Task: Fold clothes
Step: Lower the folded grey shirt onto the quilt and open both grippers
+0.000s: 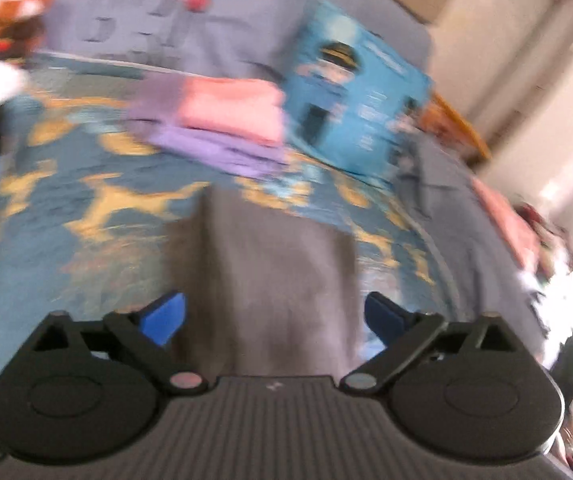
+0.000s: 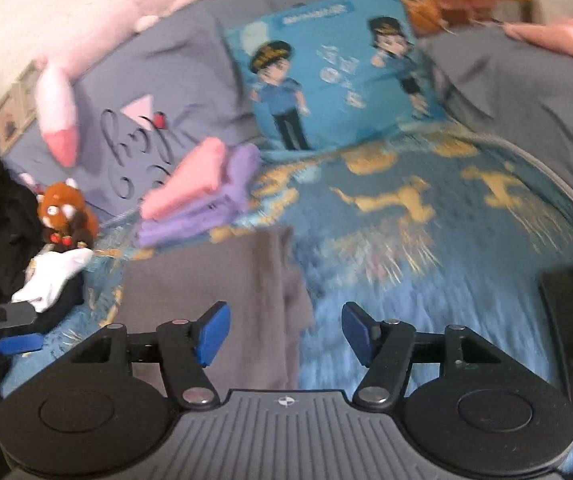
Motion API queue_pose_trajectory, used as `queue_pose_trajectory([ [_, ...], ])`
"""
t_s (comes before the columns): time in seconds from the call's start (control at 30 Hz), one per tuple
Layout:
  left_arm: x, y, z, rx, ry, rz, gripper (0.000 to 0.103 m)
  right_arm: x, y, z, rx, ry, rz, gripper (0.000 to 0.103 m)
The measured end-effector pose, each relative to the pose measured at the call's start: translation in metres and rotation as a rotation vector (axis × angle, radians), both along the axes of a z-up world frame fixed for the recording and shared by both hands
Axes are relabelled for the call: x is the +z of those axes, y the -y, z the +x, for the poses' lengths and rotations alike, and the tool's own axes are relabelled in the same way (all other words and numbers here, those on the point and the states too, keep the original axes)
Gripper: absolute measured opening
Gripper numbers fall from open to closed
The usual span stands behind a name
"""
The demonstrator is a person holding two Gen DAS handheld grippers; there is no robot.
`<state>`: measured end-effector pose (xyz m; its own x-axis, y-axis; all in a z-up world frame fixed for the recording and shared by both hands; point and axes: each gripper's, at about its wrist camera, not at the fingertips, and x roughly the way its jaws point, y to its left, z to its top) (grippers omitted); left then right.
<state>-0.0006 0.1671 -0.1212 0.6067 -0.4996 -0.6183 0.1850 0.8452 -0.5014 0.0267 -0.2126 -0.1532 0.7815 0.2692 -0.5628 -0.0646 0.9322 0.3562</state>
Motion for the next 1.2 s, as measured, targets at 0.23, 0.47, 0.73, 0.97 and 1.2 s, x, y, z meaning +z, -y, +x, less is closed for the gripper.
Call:
queue_pose_trajectory([
  [0.23,-0.014,0.058,0.079,-0.07,-0.052,0.242,0.103,-0.005,-0.037,0.061,0.242,0.049,-0.276,0.061],
  [0.47,-0.033,0.067,0.141,-0.168,-0.052,0.368,0.103,-0.026,-0.032,0.114,0.404,0.034,-0.251,0.062],
  [0.73,-0.061,0.048,0.191,-0.236,-0.078,0.381,0.103,-0.052,-0.014,0.161,0.408,0.025,-0.009,0.068],
  [0.97,-0.078,0.037,0.212,-0.244,-0.072,0.255,0.103,-0.079,-0.005,0.174,0.367,-0.023,0.193,0.06],
  [1.2,-0.087,0.023,0.212,-0.194,-0.086,0.158,0.103,-0.067,0.001,0.167,0.373,0.044,0.208,0.013],
])
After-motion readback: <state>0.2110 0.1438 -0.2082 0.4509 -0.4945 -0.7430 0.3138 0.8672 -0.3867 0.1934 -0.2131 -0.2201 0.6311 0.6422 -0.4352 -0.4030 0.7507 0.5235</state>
